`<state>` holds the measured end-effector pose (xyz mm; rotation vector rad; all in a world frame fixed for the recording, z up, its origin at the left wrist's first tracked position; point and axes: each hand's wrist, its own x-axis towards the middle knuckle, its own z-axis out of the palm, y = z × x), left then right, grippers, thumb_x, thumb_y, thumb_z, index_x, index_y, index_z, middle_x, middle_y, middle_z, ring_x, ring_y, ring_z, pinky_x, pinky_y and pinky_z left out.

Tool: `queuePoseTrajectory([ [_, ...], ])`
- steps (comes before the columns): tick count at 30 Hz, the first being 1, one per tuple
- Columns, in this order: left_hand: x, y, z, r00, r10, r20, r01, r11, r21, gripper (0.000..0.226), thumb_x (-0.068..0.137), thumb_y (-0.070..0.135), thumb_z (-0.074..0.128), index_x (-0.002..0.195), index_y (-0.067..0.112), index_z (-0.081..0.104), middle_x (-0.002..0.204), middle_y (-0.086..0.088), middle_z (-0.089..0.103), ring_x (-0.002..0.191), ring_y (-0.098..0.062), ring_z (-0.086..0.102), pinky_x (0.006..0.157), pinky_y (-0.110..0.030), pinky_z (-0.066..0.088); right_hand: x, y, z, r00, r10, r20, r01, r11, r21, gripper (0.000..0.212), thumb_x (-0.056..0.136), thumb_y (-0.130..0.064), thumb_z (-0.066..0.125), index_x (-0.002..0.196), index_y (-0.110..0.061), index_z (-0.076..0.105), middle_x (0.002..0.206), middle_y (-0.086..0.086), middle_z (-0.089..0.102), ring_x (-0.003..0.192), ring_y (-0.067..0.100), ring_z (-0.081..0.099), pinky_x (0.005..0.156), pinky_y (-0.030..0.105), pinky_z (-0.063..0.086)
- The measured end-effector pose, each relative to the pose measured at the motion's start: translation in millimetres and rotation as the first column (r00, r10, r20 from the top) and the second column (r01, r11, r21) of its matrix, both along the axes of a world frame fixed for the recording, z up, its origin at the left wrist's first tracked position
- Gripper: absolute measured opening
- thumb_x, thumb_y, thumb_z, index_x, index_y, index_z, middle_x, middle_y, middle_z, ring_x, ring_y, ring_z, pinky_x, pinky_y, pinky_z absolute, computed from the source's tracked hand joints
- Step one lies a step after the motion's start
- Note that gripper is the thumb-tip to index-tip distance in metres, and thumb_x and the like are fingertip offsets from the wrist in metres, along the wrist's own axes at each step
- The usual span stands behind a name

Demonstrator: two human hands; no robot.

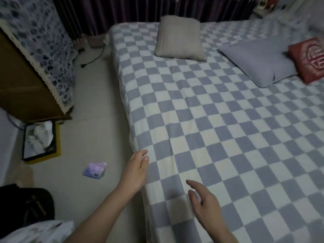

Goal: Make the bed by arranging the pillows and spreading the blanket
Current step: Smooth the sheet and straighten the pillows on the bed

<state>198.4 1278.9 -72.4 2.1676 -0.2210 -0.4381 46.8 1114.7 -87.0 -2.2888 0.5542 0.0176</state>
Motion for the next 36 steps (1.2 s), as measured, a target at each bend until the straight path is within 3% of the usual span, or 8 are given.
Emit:
queuePoseTrajectory([
  [6,45.8,19.9,50.0,1.0,0.028,0.003,-0.028,0.997,0.067,0.029,0.098,0.014,0.039,0.119,0.001,0.054,0.123,-0.011,0.056,0.116,-0.023,0.051,0.082,-0.021,0.033,49.8,15.3,37.9,0.997,0.061,-0.037,-0.059,0.997,0.052,0.03,0.095,-0.022,0.046,0.124,-0.03,0.054,0.125,-0.019,0.051,0.118,0.004,0.051,0.096,0.015,0.037],
  [11,109.8,51.9,70.6,0.997,0.07,-0.021,-0.068,0.995,0.073,0.029,0.098,0.018,0.04,0.121,0.005,0.054,0.127,-0.012,0.057,0.117,-0.024,0.051,0.094,-0.025,0.036,121.7,40.9,62.1,0.996,0.089,0.007,-0.09,0.992,0.09,0.052,0.094,-0.02,0.049,0.097,-0.072,0.044,0.116,-0.029,0.047,0.108,0.0,0.055,0.088,0.013,0.041],
  [12,123.3,57.4,74.0,0.998,0.067,-0.018,-0.066,0.995,0.075,0.03,0.098,0.018,0.04,0.122,0.005,0.053,0.128,-0.011,0.056,0.118,-0.023,0.051,0.094,-0.023,0.035,137.9,43.8,66.9,0.996,0.09,0.008,-0.09,0.992,0.089,0.052,0.094,-0.02,0.049,0.099,-0.071,0.044,0.117,-0.027,0.048,0.106,0.0,0.055,0.087,0.011,0.039],
  [15,181.9,77.2,95.9,0.999,0.04,0.028,-0.042,0.996,0.076,0.033,0.099,0.019,0.039,0.125,0.005,0.051,0.131,-0.012,0.055,0.12,-0.022,0.05,0.095,-0.023,0.034,202.5,53.5,85.4,0.996,0.086,-0.004,-0.086,0.994,0.064,0.033,0.097,-0.021,0.044,0.125,-0.036,0.05,0.129,-0.014,0.051,0.105,0.002,0.052,0.089,0.009,0.035],
  [17,225.8,91.9,113.2,0.995,0.022,0.097,-0.03,0.996,0.085,0.034,0.099,0.02,0.037,0.127,0.005,0.05,0.131,-0.012,0.054,0.121,-0.022,0.05,0.096,-0.024,0.035,251.8,61.1,98.1,0.996,0.086,0.005,-0.086,0.996,0.026,0.033,0.097,-0.02,0.042,0.129,-0.026,0.051,0.133,-0.009,0.052,0.108,0.006,0.055,0.088,0.009,0.034],
  [24,349.7,106.5,151.4,0.99,-0.021,0.142,0.005,0.994,0.108,0.034,0.099,0.019,0.037,0.126,0.004,0.05,0.129,-0.015,0.055,0.12,-0.027,0.05,0.096,-0.03,0.036,376.0,83.9,132.9,0.994,0.059,0.089,-0.059,0.998,0.005,0.035,0.098,-0.019,0.04,0.131,-0.024,0.05,0.137,-0.006,0.05,0.111,0.011,0.057,0.095,0.021,0.041],
  [33,528.9,54.0,150.1,0.975,-0.213,0.061,0.211,0.977,0.043,0.029,0.099,0.023,0.033,0.118,0.01,0.051,0.105,-0.005,0.058,0.107,-0.024,0.056,0.089,-0.027,0.038,528.8,29.2,112.3,0.95,-0.299,0.093,0.277,0.94,0.197,0.038,0.096,-0.014,0.043,0.132,-0.02,0.05,0.136,-0.004,0.052,0.113,0.016,0.059,0.102,0.035,0.043],
  [36,602.1,43.0,156.2,0.976,-0.214,0.047,0.212,0.976,0.045,0.019,0.1,0.024,0.032,0.102,0.023,0.05,0.104,-0.006,0.057,0.106,-0.026,0.056,0.091,-0.03,0.039,609.1,13.9,114.6,0.95,-0.298,0.089,0.274,0.938,0.213,0.038,0.096,-0.014,0.042,0.133,-0.019,0.05,0.134,-0.003,0.054,0.111,0.015,0.06,0.1,0.034,0.044],
])
